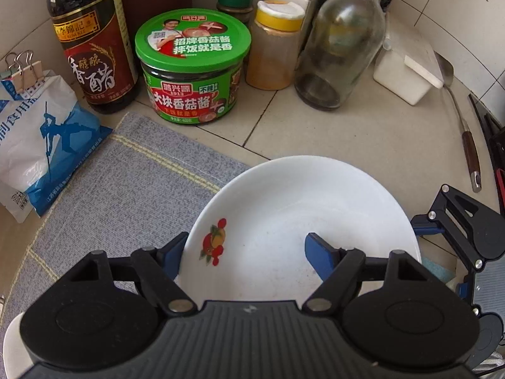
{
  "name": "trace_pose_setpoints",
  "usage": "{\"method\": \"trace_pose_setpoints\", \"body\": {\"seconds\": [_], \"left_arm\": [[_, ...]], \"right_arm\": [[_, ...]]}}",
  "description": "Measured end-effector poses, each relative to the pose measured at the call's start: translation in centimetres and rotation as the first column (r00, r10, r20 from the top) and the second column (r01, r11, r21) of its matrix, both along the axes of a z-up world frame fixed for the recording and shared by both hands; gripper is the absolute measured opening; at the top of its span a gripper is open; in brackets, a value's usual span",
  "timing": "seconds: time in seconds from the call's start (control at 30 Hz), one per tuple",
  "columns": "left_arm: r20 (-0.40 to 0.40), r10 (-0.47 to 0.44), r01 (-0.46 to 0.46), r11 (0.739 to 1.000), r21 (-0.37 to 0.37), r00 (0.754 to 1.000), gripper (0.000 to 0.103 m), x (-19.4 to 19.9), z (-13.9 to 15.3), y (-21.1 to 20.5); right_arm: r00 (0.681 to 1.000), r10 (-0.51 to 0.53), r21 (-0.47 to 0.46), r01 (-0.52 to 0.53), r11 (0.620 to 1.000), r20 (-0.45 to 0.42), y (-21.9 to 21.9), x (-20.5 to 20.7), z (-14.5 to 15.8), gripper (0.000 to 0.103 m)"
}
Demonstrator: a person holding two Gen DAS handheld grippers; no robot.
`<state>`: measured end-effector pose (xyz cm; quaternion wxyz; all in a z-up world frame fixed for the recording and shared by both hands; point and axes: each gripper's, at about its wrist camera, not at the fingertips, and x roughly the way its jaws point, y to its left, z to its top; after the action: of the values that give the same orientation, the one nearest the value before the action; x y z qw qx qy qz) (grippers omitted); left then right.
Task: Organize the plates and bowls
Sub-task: 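Carry the stained plate with the left gripper across the towel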
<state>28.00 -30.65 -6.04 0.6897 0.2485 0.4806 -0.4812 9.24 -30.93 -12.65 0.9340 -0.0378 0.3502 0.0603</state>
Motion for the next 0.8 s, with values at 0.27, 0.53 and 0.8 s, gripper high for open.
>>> {"method": "trace_pose_setpoints", "body": {"seconds": [0.27,0.53,0.8], "left_arm": [[-0.006,-0.008,0.008,1.000,-0.009,1.000,0.077,0.9,-0.5,-0.8],[-0.006,-0.013,0.013,1.000,-0.012,1.000,0.077,1.1,-1.1,-1.2],[0.022,-0.007,0.007,1.000,-0.017,1.000,0.082,0.3,-0.9,-1.0]], "right_arm": [[1.000,-0.010,-0.004,0.010,1.000,-0.015,-0.5,0.7,-0.3,0.103],[1.000,-0.020,-0.009,0.020,1.000,-0.022,-0.5,0.8,-0.4,0.103],[0.999,-0.026,-0.013,0.026,1.000,-0.035,-0.5,0.9,-0.3,0.103]]}}
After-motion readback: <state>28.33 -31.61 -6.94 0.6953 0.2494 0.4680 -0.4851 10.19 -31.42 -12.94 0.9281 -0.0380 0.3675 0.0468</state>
